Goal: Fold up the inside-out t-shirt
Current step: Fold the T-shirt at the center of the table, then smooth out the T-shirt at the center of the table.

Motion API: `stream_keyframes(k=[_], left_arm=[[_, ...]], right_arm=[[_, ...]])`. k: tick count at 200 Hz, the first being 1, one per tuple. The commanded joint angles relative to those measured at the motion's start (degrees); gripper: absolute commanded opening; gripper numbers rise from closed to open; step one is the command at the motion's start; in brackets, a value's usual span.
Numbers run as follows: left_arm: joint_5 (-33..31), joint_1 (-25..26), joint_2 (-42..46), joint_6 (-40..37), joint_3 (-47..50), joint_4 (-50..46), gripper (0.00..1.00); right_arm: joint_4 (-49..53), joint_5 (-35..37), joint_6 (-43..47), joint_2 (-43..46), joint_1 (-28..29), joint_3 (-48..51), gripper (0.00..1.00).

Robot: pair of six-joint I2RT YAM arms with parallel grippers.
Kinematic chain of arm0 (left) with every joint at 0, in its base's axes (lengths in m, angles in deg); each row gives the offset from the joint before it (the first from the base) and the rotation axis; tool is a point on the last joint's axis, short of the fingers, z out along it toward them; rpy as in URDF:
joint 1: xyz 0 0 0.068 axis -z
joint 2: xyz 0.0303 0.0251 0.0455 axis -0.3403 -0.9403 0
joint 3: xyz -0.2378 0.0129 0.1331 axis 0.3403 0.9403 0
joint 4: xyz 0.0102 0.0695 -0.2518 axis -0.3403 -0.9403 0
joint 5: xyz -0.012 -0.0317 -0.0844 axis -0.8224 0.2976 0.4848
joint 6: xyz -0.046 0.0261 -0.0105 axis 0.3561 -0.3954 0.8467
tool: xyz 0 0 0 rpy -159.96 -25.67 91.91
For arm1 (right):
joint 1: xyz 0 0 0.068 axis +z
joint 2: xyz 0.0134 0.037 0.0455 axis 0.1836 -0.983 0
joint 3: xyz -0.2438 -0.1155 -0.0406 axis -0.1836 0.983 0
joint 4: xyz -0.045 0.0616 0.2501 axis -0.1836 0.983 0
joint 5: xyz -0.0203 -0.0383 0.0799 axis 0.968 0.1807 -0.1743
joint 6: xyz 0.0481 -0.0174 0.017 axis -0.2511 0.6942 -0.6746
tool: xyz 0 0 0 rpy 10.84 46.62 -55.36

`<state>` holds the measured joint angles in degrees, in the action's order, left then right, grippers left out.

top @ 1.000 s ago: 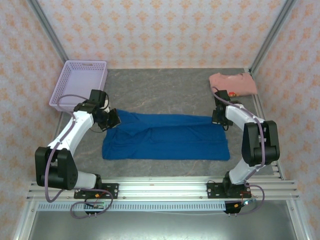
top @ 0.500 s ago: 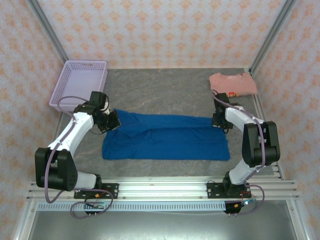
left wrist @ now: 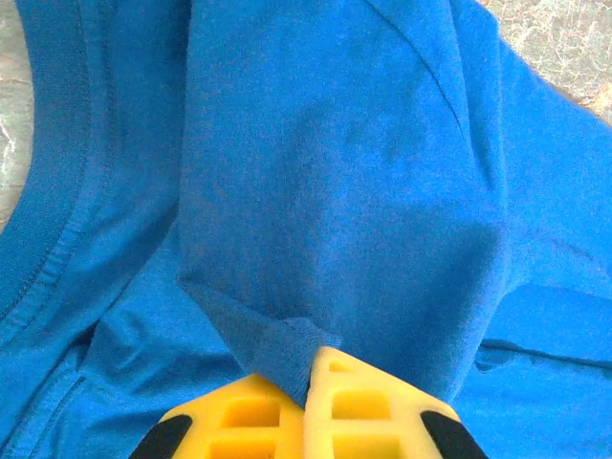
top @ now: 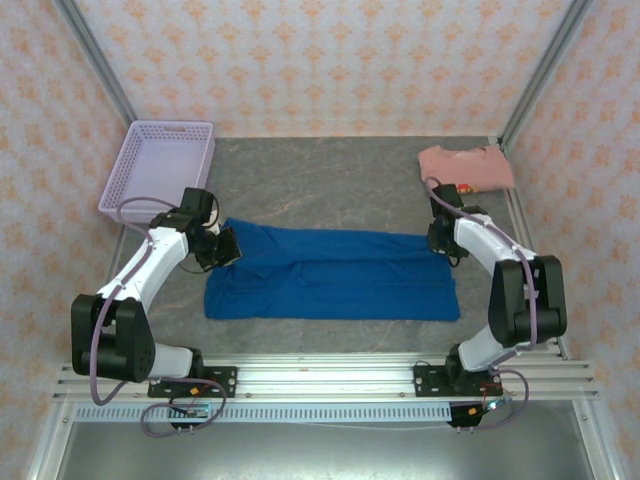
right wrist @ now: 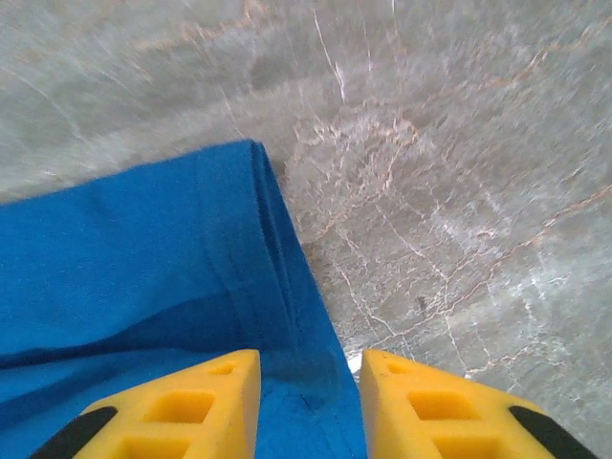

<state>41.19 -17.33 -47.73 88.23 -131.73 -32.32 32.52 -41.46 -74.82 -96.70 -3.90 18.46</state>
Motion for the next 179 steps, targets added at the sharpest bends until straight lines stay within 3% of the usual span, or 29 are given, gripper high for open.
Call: stream_keyframes(k=[1, 78, 179], left_arm=[[0.41, -0.47, 1.56, -1.18, 0.29, -1.96, 0.00], [0.37, -0.46, 2.36, -1.66, -0.48, -3.15, 0.00], [2.80, -0.46, 3.04, -4.39, -2.33, -9.18, 0.00]], right_arm=[[0.25, 1.76, -1.01, 3.44, 2.22, 0.44, 0.36], [1.65, -3.58, -2.02, -8.83, 3.25, -4.48, 0.35], [8.07, -3.25, -5.15, -4.80, 3.25, 1.25, 0.25]])
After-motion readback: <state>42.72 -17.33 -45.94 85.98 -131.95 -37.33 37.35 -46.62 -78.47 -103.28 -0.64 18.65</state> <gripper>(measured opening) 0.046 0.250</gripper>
